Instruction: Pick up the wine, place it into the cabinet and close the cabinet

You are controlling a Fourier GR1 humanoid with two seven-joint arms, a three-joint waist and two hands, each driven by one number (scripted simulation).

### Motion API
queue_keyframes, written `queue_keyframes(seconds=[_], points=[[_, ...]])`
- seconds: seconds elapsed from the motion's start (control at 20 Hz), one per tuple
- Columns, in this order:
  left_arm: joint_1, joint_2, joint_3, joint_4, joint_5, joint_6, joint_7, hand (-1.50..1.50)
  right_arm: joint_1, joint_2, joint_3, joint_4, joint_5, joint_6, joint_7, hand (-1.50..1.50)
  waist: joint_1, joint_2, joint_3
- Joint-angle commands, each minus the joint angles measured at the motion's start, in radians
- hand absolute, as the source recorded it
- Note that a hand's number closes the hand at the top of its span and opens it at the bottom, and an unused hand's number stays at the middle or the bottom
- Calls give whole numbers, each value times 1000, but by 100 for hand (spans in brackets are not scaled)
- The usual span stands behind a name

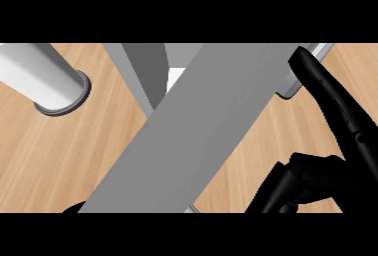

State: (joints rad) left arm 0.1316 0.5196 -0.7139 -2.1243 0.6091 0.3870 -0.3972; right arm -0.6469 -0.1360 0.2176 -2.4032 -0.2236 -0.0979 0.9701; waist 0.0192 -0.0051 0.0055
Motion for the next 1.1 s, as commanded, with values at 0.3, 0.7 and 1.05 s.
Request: queue_keyframes(seconds=[0.3,0.7,1.05], points=[[222,248,372,-58,265,-304,-111,150,-90,134,303,60,46,-60,83,150,7,-2,-9],[280,318,537,43,370,-532,-137,150,-389,136,394,472,133,-262,-137,150,21,4,-9],[333,381,659,95,473,-681,-112,150,-555,136,356,798,116,-342,-289,150,30,10,-8]])
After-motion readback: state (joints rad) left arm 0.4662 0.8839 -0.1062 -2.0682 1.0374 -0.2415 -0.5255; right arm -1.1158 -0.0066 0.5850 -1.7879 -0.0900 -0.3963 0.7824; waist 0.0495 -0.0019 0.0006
